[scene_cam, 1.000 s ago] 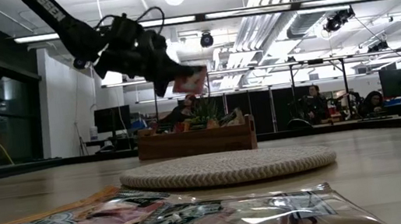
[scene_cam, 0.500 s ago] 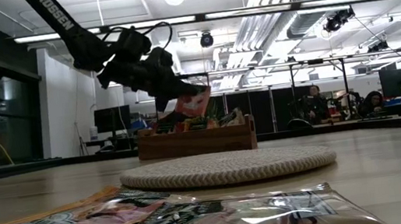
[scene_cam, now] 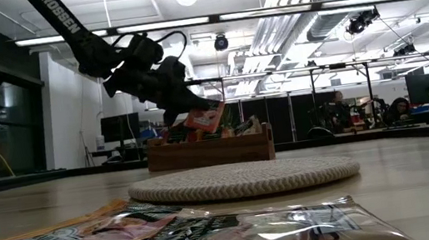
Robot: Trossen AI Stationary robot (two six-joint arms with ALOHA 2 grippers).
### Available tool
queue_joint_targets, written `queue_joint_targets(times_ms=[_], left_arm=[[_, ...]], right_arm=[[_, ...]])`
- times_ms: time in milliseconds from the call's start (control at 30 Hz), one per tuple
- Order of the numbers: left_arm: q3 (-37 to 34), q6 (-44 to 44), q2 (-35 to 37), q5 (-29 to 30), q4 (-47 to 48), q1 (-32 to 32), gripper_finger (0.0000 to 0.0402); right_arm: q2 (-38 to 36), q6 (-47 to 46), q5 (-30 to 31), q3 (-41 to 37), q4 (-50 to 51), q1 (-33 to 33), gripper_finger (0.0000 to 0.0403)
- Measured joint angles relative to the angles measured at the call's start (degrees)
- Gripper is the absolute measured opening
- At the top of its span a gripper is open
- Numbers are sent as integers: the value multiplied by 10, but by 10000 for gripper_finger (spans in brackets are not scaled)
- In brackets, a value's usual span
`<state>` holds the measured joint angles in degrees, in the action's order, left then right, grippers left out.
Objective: Pick & Place Tea
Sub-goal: Put the orange tea bag into the middle section of the wooden organizer
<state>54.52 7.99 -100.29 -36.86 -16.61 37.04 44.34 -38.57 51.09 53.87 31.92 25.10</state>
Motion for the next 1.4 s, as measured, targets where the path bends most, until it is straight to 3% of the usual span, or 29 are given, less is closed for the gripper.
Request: queue_joint_targets(times_ms=[500,900,1267,1400], left_arm=[[0,32,-2,0,2,-12,0],[27,89,-72,-7,-12,-14,0],[65,88,-73,-34,-4,-14,2],[66,76,-73,-36,27,-14,21]], right_arm=[[0,0,0,0,0,0,257],[0,0,0,0,-1,0,257],[0,0,4,0,-5,0,257],[0,0,2,0,-5,0,257]])
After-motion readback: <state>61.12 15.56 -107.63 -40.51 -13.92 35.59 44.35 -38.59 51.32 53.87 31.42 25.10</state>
